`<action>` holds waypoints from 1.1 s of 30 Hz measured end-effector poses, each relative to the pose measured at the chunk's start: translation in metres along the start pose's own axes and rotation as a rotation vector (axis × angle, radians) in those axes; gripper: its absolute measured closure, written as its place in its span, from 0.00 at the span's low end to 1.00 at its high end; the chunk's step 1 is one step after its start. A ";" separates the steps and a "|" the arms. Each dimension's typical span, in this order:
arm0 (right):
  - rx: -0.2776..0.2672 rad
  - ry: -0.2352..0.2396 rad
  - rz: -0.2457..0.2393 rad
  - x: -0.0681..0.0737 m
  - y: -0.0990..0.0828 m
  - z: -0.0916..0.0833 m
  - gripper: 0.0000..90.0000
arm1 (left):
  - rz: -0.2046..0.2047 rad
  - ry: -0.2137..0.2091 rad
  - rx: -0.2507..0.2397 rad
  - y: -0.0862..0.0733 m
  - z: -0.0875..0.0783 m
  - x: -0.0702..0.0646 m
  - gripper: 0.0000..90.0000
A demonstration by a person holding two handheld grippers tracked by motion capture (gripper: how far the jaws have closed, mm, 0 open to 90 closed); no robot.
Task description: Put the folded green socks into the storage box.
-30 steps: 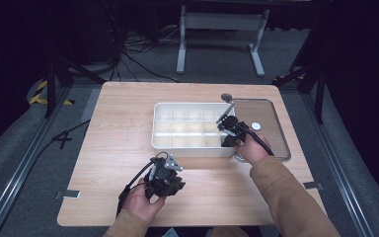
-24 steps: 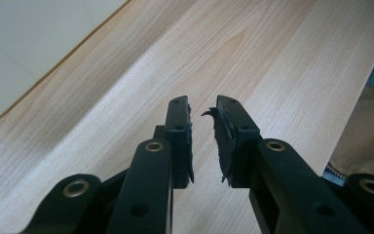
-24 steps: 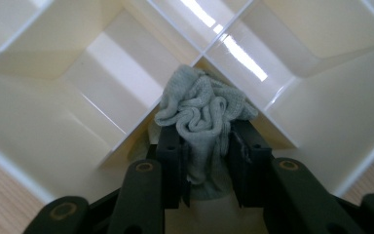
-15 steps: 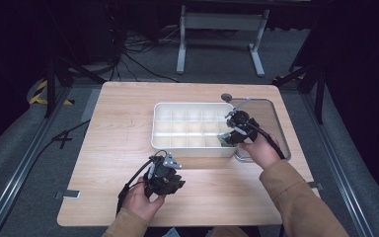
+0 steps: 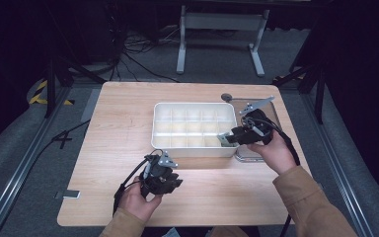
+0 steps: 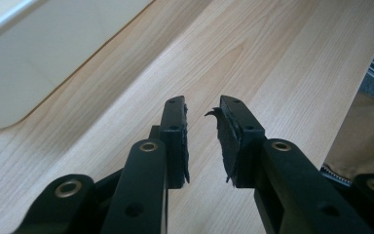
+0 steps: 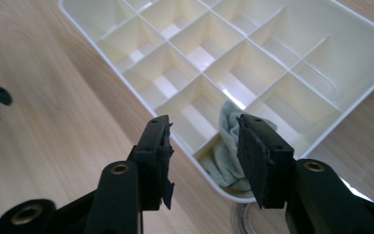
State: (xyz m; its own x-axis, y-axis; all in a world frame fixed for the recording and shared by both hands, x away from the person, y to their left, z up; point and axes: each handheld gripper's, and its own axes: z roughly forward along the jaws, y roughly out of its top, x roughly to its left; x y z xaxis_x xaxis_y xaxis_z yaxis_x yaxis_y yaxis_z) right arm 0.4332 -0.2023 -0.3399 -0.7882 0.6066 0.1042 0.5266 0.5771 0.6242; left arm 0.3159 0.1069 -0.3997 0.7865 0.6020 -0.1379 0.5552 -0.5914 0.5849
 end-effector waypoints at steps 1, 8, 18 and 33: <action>-0.012 0.011 -0.009 0.002 -0.001 -0.003 0.61 | -0.002 0.000 -0.005 0.000 -0.001 0.000 0.81; -0.056 0.048 -0.055 0.016 -0.011 -0.017 0.57 | -0.009 0.006 -0.006 -0.005 -0.009 0.001 0.80; -0.120 0.122 -0.110 0.040 -0.038 -0.029 0.53 | -0.003 0.006 -0.032 -0.006 -0.017 0.000 0.74; -0.155 0.148 -0.116 0.052 -0.079 -0.015 0.49 | 0.038 0.022 -0.065 -0.015 -0.022 -0.001 0.63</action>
State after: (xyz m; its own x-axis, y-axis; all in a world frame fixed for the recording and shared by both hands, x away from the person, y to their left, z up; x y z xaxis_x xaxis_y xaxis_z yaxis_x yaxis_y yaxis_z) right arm 0.3457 -0.2243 -0.3726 -0.8849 0.4473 0.1299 0.3832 0.5405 0.7490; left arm 0.3012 0.1265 -0.3908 0.8000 0.5921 -0.0971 0.5057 -0.5782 0.6403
